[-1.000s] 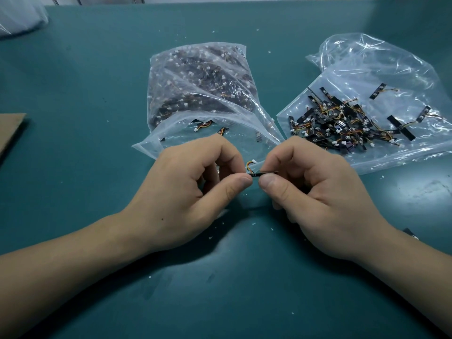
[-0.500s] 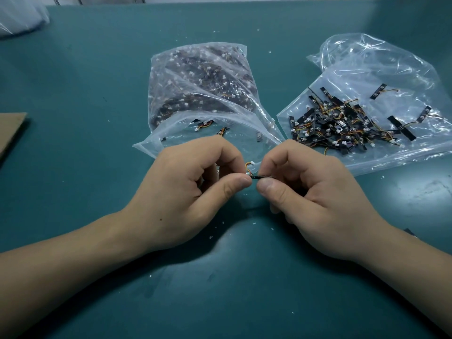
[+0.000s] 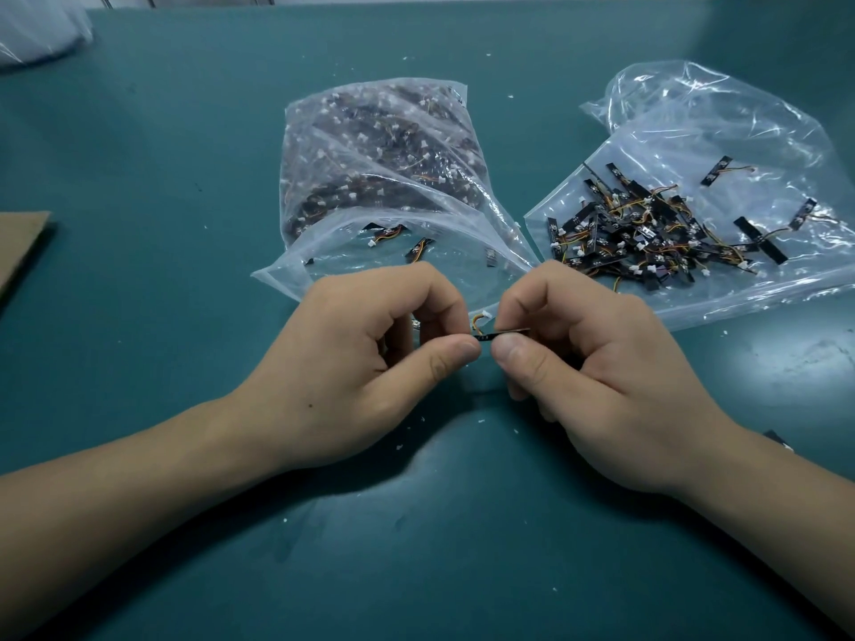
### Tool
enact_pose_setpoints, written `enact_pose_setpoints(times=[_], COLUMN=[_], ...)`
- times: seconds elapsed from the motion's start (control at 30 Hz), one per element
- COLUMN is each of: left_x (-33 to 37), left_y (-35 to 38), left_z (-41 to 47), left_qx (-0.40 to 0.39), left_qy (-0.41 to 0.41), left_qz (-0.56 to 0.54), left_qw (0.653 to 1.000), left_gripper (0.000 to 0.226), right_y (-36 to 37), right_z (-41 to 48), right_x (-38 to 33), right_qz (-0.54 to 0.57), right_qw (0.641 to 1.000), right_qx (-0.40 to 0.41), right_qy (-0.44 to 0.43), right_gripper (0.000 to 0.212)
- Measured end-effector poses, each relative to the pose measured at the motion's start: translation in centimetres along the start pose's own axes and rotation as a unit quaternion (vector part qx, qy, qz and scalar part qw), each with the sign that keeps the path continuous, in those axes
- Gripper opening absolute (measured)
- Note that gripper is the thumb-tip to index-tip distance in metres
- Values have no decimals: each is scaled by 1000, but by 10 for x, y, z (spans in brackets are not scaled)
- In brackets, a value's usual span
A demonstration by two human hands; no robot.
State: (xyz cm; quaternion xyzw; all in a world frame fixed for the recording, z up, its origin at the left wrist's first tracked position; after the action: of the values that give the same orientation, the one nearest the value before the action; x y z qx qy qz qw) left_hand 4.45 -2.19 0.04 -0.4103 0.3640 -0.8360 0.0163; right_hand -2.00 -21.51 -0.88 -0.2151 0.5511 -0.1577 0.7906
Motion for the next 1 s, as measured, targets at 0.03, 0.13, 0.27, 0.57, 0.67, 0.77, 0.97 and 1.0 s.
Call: enact_pose_setpoints(times=[0.03, 0.13, 0.27, 0.57, 0.67, 0.77, 0.97, 1.0], left_x=[0, 2, 0, 1, 1, -1, -3, -3], left_y=[-1, -2, 1, 0, 1, 2, 2, 2], left_z=[0, -2, 0, -1, 0, 0, -1, -1], left_qx=[6, 17, 4, 14, 3, -10, -15, -13], left_qy=[3, 16, -9, -2, -6, -22, -39, -44], left_qz=[-3, 5, 4, 14, 18, 13, -29, -39], left_qw=[1000, 1000, 1000, 1000, 1000, 1000, 999, 998], left_gripper=[12, 13, 12, 11, 11, 10, 13, 14], right_y=[0, 3, 2, 2, 3, 1, 2, 2], right_z=[1, 2, 0, 1, 1, 1, 1, 1], right_x=[0, 1, 0, 0, 0, 1, 0, 0], right_qz=[-3, -49, -58, -21, -46, -43, -47, -45], right_qw=[1000, 998, 998, 1000, 999, 999, 999, 999], right_qx=[-3, -34, -19, -7, -13, 6, 5, 9], right_qy=[1, -1, -12, -3, -1, -2, -8, -10], right_gripper=[10, 8, 9, 10, 10, 9, 7, 6])
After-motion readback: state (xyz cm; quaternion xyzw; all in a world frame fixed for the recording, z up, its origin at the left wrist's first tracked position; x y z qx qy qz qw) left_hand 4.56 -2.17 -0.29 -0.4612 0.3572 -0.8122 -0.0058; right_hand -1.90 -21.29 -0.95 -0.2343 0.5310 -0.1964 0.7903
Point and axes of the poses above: each hand's wrist, its own z-axis towards the middle knuckle, its own y-axis out of the palm, x = y × z, the point moved 2 cm from there along z, towards the middle knuckle, and after that the axes turned 3 degrees about -y, right-handed, at the moved point
